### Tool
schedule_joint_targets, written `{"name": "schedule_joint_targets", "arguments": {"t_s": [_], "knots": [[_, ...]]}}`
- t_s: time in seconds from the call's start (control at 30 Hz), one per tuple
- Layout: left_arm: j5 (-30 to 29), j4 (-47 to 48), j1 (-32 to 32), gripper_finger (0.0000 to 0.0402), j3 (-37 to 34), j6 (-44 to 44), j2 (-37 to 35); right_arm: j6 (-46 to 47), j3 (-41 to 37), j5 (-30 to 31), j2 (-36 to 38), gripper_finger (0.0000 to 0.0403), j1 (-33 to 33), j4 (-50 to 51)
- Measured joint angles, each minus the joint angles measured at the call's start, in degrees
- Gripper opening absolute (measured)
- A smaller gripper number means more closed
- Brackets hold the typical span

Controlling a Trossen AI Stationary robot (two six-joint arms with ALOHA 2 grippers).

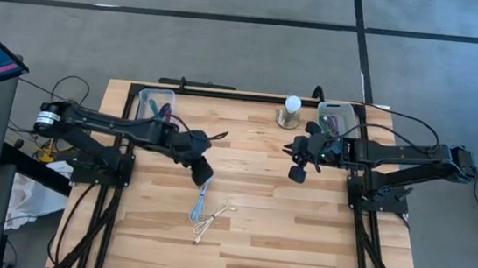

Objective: Pick & Place USB Port
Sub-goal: Put the blue charger cable into the gray bin

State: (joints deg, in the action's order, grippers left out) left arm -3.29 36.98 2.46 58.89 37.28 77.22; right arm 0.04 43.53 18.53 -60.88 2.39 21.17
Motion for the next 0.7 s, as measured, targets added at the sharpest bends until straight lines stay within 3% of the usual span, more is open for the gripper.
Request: {"name": "schedule_joint_targets", "arguments": {"t_s": [0.2, 0.3, 0.5, 0.7], "knots": [[0.1, 7.0, 1.8, 0.0005, 0.0, 8.5, 6.5, 1.5, 0.0, 0.2, 0.0, 0.0047, 0.0, 3.1], [3.7, 7.0, 2.2, 0.0004, 0.0, 9.3, 9.3, 1.5, 0.0, 1.7, -0.2, 0.0047, 0.0, 4.0], [11.2, 6.6, 1.7, 0.0007, 0.0, 11.9, 10.3, 1.5, 0.0, 4.0, -0.2, 0.0047, 0.0, 5.4], [11.2, 6.1, 1.8, 0.0040, 0.0, 16.4, 10.9, 1.5, 0.0, 4.0, -0.2, 0.0047, 0.0, 7.2]]}}
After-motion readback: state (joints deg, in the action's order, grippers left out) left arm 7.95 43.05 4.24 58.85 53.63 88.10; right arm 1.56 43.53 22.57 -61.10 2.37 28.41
